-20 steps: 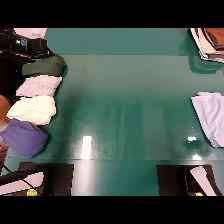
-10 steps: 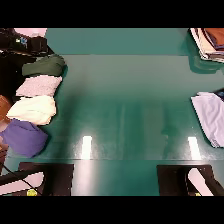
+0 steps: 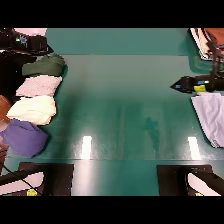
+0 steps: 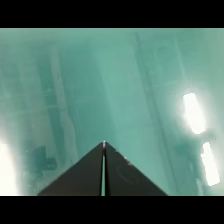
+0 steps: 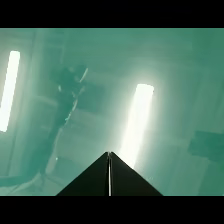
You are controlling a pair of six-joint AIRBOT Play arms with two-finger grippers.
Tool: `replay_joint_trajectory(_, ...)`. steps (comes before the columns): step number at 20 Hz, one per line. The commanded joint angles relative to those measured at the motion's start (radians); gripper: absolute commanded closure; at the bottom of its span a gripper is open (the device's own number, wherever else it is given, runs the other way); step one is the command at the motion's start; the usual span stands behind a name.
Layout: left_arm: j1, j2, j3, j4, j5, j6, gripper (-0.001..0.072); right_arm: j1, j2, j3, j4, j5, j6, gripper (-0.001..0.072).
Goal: Fold the shirts.
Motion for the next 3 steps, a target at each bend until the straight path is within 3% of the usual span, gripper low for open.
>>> replay_joint_trajectory(1, 0.0, 0.0, 0.0, 0.0, 0.019, 0.0, 0.0683, 0.084, -0.024, 0.018, 0.002, -0.01, -0.015, 0.0701)
replay_joint_trajectory(3, 0.0, 0.0, 0.0, 0.0, 0.025, 0.0, 0.0683, 0.083, -0.021, 0.017, 0.001, 0.006, -0.015, 0.0701)
